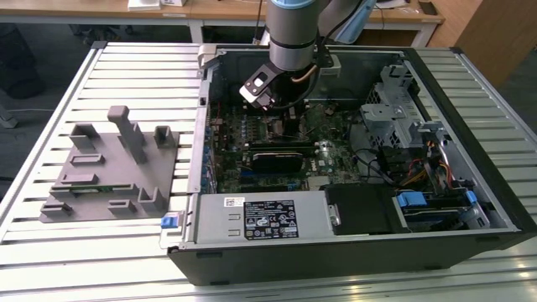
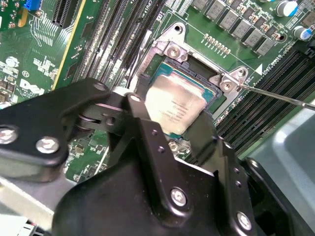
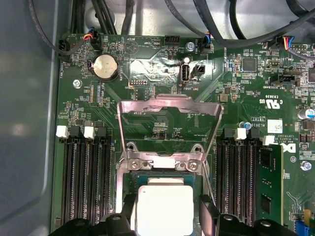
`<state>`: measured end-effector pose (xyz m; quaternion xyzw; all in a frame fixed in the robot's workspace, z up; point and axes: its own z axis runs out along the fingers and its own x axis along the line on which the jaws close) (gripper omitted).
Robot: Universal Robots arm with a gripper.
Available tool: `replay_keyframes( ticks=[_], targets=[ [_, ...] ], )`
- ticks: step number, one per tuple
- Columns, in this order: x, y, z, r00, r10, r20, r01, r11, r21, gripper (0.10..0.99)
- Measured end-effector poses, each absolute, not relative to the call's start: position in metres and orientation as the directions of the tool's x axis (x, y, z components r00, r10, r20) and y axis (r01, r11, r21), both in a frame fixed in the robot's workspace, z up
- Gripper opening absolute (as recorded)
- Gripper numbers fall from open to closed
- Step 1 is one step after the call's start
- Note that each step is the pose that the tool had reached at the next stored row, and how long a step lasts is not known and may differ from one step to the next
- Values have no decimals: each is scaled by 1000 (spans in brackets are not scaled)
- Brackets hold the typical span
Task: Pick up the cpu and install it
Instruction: 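Place the cpu into insertion slot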
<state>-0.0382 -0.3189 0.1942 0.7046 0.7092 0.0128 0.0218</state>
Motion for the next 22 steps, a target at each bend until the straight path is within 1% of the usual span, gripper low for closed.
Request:
replay_keyframes(
  ticks=[1, 9, 19, 20, 21, 22],
  targets=[
    [-38, -319, 194, -6, 1000, -13, 999, 7, 49, 612],
    [-38, -319, 195, -6, 1000, -13, 999, 7, 49, 612],
    [-38, -319, 209, -6, 1000, -13, 999, 7, 49, 612],
    [-38, -319, 210, -6, 1000, -13, 999, 7, 49, 600],
    [-38, -319, 211, -6, 1000, -13, 999, 7, 49, 537],
    [-38, -319, 212, -6, 1000, -13, 999, 7, 49, 537]
  ],
)
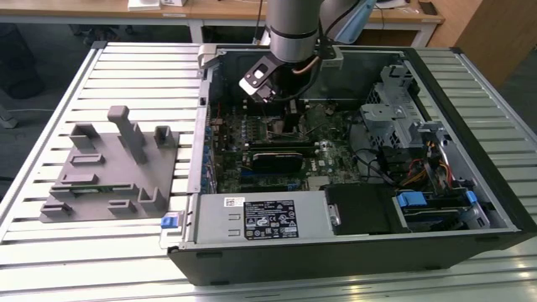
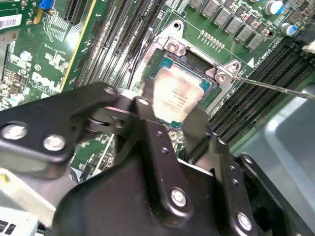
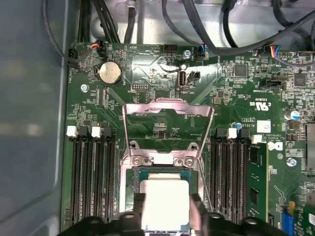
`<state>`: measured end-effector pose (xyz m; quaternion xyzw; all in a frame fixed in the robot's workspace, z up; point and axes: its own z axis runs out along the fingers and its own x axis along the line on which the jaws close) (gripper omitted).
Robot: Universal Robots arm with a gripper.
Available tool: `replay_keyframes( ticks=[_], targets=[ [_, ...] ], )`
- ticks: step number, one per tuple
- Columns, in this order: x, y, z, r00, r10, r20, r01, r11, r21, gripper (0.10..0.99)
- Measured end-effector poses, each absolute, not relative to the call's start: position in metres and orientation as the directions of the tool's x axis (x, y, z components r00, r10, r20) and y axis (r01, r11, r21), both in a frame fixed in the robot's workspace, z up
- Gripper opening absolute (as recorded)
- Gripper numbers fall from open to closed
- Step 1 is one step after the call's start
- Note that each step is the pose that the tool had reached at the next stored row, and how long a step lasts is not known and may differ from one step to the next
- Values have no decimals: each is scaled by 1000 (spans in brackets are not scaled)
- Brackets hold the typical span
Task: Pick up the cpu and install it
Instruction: 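Place the cpu into insertion slot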
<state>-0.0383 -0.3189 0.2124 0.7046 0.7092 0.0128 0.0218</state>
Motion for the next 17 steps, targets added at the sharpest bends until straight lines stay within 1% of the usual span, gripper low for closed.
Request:
replay_keyframes(
  ticks=[3, 4, 6, 7, 8, 9, 10, 12, 17],
  targets=[
    [-38, -319, 217, -6, 1000, -13, 999, 6, 49, 357],
    [-38, -319, 218, -6, 1000, -13, 999, 6, 49, 357],
    [-38, -319, 221, -6, 1000, -13, 999, 6, 48, 243],
    [-38, -319, 221, -6, 1000, -13, 999, 6, 48, 243],
    [-38, -319, 222, -6, 1000, -13, 999, 6, 48, 180],
    [-38, -319, 223, -6, 1000, -13, 999, 6, 48, 180],
    [-38, -319, 223, -6, 1000, -13, 999, 6, 48, 122],
    [-38, -319, 224, -6, 1000, -13, 999, 6, 48, 106],
    [-38, -319, 226, -6, 1000, -13, 999, 6, 48, 106]
  ],
)
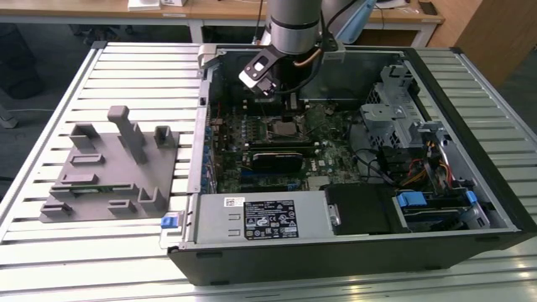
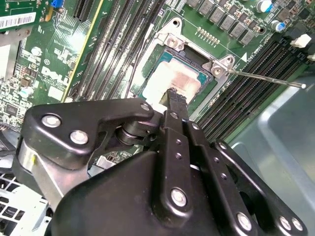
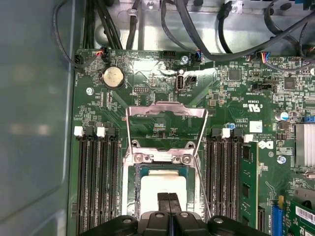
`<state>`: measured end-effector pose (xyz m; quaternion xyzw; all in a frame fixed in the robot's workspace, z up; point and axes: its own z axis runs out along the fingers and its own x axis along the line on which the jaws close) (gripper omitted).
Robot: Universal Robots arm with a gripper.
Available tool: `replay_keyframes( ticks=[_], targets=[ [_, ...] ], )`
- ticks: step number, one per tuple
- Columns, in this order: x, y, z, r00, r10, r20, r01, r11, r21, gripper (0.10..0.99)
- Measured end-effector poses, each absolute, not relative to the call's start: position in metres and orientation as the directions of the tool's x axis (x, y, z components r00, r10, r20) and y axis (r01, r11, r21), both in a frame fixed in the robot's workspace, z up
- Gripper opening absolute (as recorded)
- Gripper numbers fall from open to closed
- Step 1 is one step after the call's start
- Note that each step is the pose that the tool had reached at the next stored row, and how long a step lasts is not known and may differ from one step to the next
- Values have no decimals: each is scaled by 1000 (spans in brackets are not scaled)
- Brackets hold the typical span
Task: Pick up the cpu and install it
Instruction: 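Place the cpu into insertion slot, then close the cpu cover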
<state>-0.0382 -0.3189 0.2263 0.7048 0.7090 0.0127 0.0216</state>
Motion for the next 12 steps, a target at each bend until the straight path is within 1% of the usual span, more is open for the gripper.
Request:
replay_keyframes(
  ticks=[12],
  targets=[
    [-38, -319, 235, -6, 1000, -13, 999, 6, 48, 106]
  ],
)
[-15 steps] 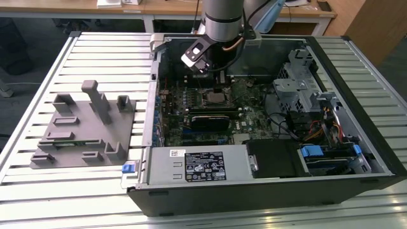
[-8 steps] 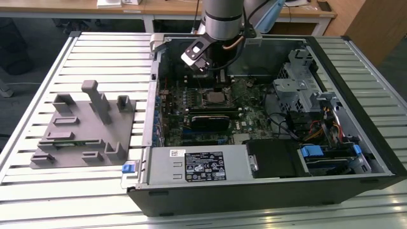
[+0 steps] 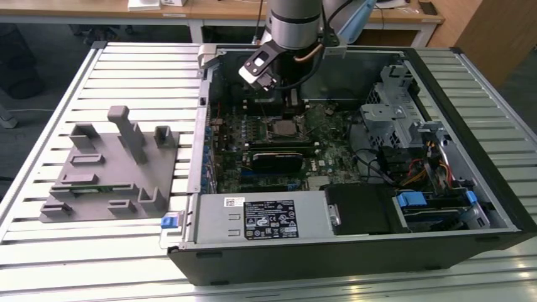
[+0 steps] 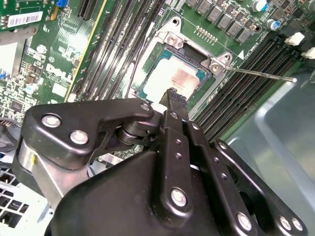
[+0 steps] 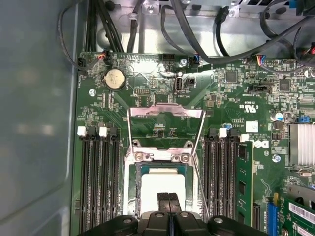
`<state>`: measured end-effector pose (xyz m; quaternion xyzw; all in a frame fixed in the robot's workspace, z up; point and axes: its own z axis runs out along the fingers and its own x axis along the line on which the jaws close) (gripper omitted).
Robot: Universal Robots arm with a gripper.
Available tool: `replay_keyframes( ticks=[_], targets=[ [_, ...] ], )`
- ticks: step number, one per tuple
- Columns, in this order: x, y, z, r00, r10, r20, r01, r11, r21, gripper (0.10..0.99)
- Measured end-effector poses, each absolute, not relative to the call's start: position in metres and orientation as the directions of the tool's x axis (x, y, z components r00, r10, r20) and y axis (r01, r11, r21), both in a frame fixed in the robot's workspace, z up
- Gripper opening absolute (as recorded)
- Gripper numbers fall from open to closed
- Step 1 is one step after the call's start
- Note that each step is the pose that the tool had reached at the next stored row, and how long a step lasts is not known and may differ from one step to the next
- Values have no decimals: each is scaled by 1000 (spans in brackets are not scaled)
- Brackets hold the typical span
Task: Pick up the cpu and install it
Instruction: 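Close the cpu cover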
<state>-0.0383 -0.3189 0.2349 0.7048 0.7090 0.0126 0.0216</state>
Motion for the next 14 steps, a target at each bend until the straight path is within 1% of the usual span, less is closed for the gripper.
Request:
replay_keyframes(
  ticks=[8, 14],
  targets=[
    [-38, -319, 246, -5, 1000, -13, 999, 6, 48, 106],
    [-38, -319, 262, -5, 1000, -13, 999, 6, 48, 106]
  ],
)
